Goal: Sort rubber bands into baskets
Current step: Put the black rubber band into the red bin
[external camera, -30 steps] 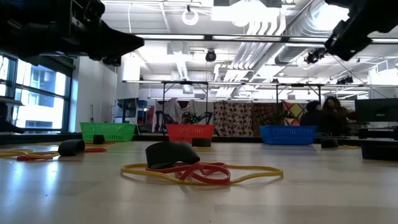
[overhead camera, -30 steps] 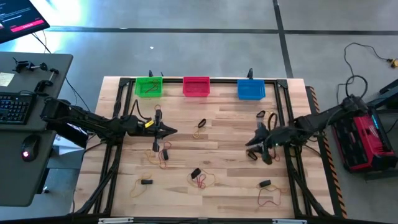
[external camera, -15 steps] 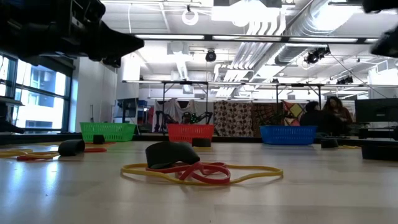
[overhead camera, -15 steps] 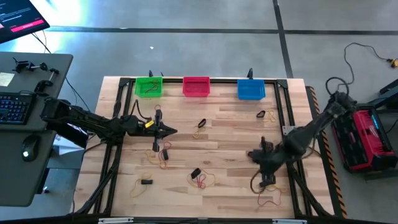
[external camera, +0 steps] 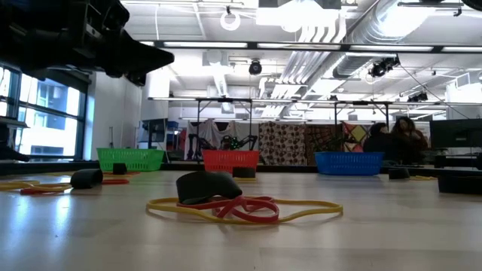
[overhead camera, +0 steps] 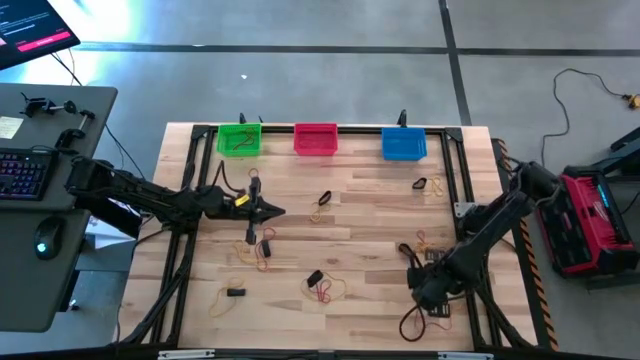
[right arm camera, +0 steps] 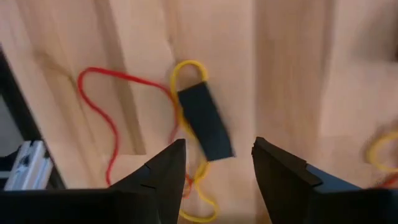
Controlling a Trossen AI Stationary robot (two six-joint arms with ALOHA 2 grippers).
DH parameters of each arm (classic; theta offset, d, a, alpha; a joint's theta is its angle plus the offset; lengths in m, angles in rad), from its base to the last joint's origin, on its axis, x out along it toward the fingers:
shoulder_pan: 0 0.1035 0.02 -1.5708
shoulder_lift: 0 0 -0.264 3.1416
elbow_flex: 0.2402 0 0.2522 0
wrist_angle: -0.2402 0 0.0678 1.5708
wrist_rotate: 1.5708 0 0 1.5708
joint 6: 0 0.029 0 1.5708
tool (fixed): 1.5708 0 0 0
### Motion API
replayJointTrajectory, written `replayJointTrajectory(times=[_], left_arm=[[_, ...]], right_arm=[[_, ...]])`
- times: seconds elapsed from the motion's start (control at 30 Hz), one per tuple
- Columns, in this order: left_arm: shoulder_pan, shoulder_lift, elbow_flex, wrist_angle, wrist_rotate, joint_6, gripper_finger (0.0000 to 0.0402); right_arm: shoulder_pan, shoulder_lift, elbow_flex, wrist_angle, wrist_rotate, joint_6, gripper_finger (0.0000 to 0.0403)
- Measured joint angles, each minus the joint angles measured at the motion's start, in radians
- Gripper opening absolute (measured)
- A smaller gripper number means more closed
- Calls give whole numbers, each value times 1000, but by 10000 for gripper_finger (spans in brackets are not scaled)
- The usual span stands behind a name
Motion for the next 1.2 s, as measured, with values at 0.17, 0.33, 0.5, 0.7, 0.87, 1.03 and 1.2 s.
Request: replayJointTrajectory(times=[0.17, 0.33, 0.5, 0.7, 0.87, 1.03, 1.2], left_arm=[[0, 0, 0, -15, 0, -9, 0], [0, 0, 0, -16, 0, -9, 0], [-1, 0, 0, -17, 50, -28, 0], [-46, 0, 0, -43, 159, -75, 0], [-93, 6, 0, -83, 138, -105, 0], [-131, 53, 0, -67, 127, -114, 0], [-150, 144, 35, -62, 65, -122, 0]], right_arm=[[3, 27, 0, 22, -1, -7, 174], [2, 44, 0, 23, 0, -32, 174], [2, 69, 0, 24, -3, -72, 169], [-8, 72, -1, 36, -17, -73, 158], [-8, 72, -1, 48, -19, -74, 151], [-8, 72, -1, 69, -19, -74, 149], [-19, 72, -1, 71, -21, -69, 149]])
